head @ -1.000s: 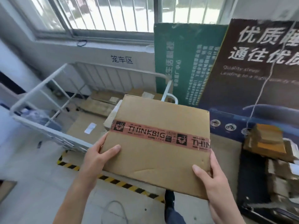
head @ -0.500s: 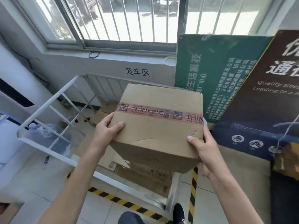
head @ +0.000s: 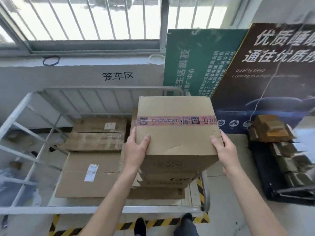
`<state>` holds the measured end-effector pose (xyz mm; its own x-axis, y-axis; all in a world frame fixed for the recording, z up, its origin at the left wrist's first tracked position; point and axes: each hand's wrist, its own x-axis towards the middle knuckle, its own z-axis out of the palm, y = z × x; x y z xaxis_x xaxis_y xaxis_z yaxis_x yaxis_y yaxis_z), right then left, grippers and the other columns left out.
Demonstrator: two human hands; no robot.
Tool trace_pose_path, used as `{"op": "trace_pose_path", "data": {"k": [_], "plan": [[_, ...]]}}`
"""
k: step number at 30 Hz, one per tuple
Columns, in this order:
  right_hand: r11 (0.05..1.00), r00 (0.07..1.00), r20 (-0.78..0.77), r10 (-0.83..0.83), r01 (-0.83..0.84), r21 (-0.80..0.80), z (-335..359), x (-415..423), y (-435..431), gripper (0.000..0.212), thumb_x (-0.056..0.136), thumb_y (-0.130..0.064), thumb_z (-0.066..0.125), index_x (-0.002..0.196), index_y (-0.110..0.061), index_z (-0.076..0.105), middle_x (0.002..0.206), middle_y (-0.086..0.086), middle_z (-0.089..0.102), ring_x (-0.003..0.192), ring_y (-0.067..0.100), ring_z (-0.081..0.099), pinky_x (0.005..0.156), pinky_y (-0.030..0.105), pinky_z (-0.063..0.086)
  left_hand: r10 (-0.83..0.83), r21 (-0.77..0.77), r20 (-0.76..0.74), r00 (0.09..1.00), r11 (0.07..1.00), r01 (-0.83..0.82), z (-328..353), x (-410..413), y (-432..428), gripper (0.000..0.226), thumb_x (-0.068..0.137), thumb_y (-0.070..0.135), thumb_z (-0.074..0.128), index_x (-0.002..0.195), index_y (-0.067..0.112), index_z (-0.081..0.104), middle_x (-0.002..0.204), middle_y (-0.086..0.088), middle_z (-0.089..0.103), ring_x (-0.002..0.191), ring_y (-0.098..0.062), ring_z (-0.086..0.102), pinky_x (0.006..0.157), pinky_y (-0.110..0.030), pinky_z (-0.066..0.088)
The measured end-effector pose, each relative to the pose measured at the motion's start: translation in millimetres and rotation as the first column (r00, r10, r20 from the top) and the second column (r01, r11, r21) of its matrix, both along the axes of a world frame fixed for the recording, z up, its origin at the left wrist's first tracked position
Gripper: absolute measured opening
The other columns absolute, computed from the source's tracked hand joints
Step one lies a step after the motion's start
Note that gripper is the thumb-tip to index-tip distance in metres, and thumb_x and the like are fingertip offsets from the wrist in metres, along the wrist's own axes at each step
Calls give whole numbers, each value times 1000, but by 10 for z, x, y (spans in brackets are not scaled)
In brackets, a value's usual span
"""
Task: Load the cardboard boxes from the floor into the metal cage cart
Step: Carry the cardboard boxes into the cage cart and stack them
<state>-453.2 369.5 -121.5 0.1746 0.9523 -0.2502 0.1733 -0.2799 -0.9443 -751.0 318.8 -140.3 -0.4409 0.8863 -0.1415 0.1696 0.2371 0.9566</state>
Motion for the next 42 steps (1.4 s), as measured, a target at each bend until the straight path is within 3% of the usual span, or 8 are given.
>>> {"op": "trace_pose_path", "data": {"k": [4, 10, 17, 21, 25, 31, 35, 42], "plan": [[998, 996, 63, -56, 55, 18, -14, -89, -131, 52, 97, -42, 59, 147, -33, 48, 135, -11, 60, 118, 8, 56, 100, 34, 48, -55, 7, -17, 998, 998, 55, 48, -55, -37, 67, 90, 41, 68, 149, 27, 39, 142, 4, 53, 123, -11, 52, 103, -36, 47], [998, 997, 55, -56, 56, 2, -54, -73, -44, 59, 98, -42, 59, 151, -25, 43, 147, -1, 53, 131, 20, 51, 110, 48, 43, -87, -10, -1, 996, 996, 87, 77, -69, 6, 71, 90, 46, 67, 151, 26, 36, 140, 4, 53, 121, -12, 53, 88, -21, 47], [990, 976, 201, -83, 57, 130, -82, -82, -190, 52, 99, -41, 55, 147, -24, 47, 145, -1, 54, 128, 17, 49, 106, 38, 42, -105, -37, -291, 951, 994, 98, 288, -191, -44, 65, 86, 35, 74, 143, 15, 48, 137, -3, 57, 125, -20, 53, 104, -39, 45], [946, 918, 374, -130, 1, 324, -20, -123, -260, 49, 100, -33, 52, 148, -28, 42, 132, -11, 50, 114, -2, 42, 93, 25, 38, -98, 26, -412, 906, 993, 119, 436, -313, -188, 57, 90, 29, 70, 141, 13, 50, 137, -3, 57, 126, -17, 51, 102, -30, 40], [950, 953, 251, -169, 89, 300, 20, -30, -280, 54, 98, -40, 55, 148, -27, 41, 146, -4, 49, 129, 13, 48, 102, 34, 41, -122, -102, -154, 980, 989, 107, 428, -330, -274, 78, 87, 44, 71, 151, 18, 36, 148, -6, 46, 135, -22, 44, 105, -35, 39], [993, 998, 15, -66, 67, -100, 24, 92, 17, 80, 95, -47, 61, 159, -22, 20, 157, 6, 35, 136, 30, 43, 106, 50, 44, -157, -233, 142, 977, 954, 187, 348, -260, -82, 115, 74, 61, 76, 159, 17, 12, 158, -6, 34, 138, -25, 43, 110, -46, 41], [983, 991, -67, 116, -124, -134, 168, -68, 23, 54, 93, -45, 63, 143, -32, 49, 118, -4, 62, 102, 23, 62, 68, 36, 51, -211, -162, 303, 930, 950, 268, 304, -328, 109, 86, 72, 51, 83, 140, 19, 41, 134, -2, 60, 105, -11, 64, 74, -23, 56], [992, 980, -160, 122, -125, -13, 514, -1144, -303, 34, 95, -26, 66, 126, -35, 59, 108, -5, 74, 95, 13, 71, 67, 23, 54, -208, -25, 300, 931, 974, 225, 436, -1419, -41, 64, 71, 39, 85, 126, 24, 57, 118, 2, 70, 101, -13, 69, 76, -25, 54]]}}
